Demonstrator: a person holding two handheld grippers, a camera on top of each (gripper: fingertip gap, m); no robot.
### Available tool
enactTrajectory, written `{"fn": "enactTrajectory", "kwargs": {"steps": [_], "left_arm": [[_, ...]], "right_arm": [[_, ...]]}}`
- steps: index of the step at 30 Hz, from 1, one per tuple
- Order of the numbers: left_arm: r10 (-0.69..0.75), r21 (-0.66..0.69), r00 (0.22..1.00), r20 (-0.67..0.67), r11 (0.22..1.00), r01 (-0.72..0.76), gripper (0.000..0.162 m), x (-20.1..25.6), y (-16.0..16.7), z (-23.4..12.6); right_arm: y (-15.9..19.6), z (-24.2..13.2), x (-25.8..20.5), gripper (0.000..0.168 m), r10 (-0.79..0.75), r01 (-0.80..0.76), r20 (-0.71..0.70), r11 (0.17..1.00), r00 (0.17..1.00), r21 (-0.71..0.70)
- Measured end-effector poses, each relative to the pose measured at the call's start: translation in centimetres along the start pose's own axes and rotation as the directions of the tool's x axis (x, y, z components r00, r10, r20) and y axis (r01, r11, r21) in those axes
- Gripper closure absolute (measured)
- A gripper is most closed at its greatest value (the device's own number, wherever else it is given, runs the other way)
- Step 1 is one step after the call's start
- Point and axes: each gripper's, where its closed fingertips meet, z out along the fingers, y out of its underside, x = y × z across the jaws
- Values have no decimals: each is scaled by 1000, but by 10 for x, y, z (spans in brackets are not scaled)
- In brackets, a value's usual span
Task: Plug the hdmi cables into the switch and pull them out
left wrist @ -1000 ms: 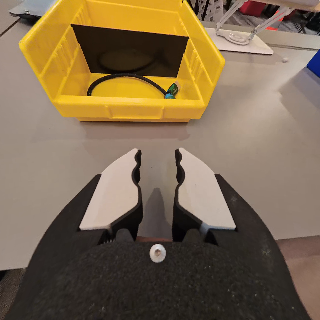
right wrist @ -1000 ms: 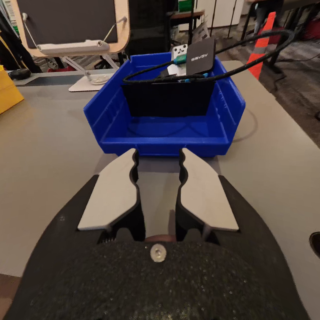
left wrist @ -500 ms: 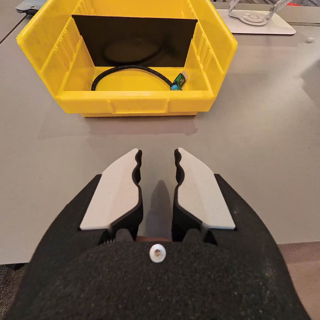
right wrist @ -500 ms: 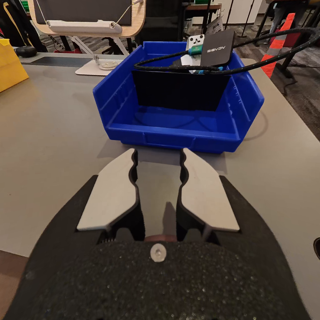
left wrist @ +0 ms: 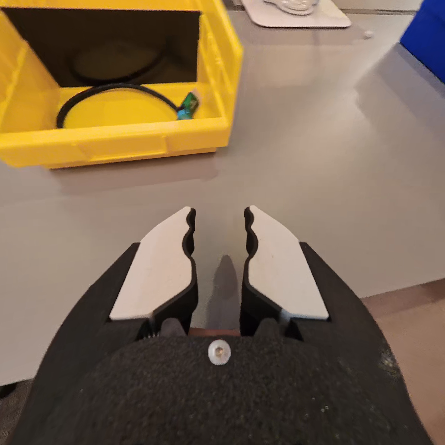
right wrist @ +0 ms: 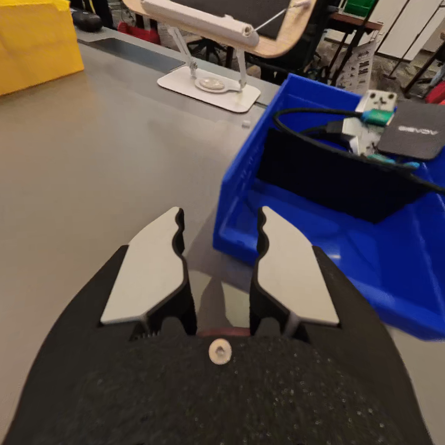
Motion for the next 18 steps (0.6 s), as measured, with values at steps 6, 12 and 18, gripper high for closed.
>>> {"fn": "enactTrajectory", "kwargs": {"steps": [6, 12, 18], "left_arm": [[73, -17, 972, -222, 997, -79, 119, 97, -1, 25], [246, 29, 861, -445, 965, -261, 111, 240, -39, 77], [310, 112, 820, -481, 950, -293, 101, 352, -106, 143]], "right_arm": [[-29, 30, -57, 82, 119, -120, 151, 993, 981, -4], [-34, -31, -32, 115, -35, 36, -12, 986, 999, 164], [-3, -82, 92, 122, 165, -94, -438, 979, 884, 180]]}}
